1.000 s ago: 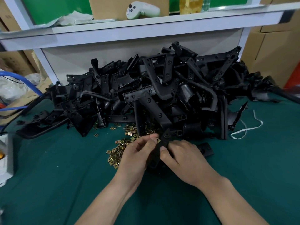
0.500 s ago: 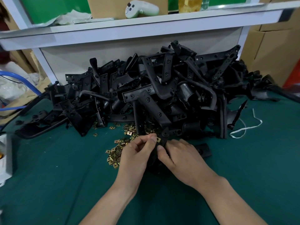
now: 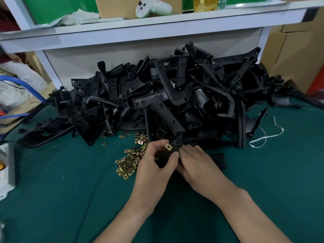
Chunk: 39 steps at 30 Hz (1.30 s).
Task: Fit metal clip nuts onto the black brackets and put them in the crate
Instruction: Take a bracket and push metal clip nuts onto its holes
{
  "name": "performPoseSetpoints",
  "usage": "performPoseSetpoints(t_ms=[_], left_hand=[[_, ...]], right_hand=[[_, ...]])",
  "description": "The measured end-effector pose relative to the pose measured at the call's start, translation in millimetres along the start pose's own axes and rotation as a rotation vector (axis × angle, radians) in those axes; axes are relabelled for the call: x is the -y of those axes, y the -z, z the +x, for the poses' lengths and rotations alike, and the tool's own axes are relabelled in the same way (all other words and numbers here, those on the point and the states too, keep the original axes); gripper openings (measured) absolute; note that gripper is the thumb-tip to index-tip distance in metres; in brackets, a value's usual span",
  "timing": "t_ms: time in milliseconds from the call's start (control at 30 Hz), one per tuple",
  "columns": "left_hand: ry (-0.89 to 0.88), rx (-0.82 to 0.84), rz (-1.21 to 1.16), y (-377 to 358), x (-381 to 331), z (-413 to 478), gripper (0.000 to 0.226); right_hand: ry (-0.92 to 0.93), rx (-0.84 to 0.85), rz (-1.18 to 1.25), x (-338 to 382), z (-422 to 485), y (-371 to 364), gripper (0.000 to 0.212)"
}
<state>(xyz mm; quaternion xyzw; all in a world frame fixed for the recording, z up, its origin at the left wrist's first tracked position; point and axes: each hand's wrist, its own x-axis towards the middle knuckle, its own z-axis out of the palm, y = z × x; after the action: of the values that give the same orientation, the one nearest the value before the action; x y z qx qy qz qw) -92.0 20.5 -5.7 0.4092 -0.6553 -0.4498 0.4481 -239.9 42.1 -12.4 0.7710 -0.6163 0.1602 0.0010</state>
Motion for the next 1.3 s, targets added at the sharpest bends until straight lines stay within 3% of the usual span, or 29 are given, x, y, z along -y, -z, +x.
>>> performPoseSetpoints(t_ms=[133, 467, 567, 667, 767, 867, 1200, 1300], left_hand=[[-0.043, -0.046, 0.153, 1.0, 6.3, 0.0, 0.028], [-0.168, -0.069, 0.286, 2.7, 14.1, 1.3, 0.025], [-0.198, -0.056, 0.342, 16.7, 11.2, 5.4, 0.035], [-0.156, -0.174, 0.680, 46.2, 21.0, 10.1, 0.054], [0.067, -0.060, 1.014, 62.5, 28.7, 7.6, 0.071], [0.070, -0.015, 1.109, 59.8, 33.3, 8.0, 0.061], [-0.156, -0.165, 1.084, 58.3, 31.8, 12.3, 0.013], [-0.181, -0.192, 1.094, 57.1, 30.1, 11.8, 0.008]], right_hand=[[-0.002, 0.030, 0.014, 3.1, 1.1, 4.3, 0.049], [-0.027, 0.041, -0.008, 1.2, 3.0, 1.7, 0.036], [-0.070, 0.072, -0.005, 2.6, 6.2, 1.1, 0.060], [-0.127, 0.060, -0.032, 4.5, 6.7, -1.5, 0.084], [-0.168, 0.036, -0.056, 4.0, 5.4, -4.8, 0.085], [-0.172, 0.037, -0.102, 2.1, 4.9, -8.3, 0.085], [-0.193, -0.006, -0.074, 2.0, 2.4, -5.0, 0.076], [-0.190, -0.016, -0.068, 2.0, 1.7, -4.6, 0.075]])
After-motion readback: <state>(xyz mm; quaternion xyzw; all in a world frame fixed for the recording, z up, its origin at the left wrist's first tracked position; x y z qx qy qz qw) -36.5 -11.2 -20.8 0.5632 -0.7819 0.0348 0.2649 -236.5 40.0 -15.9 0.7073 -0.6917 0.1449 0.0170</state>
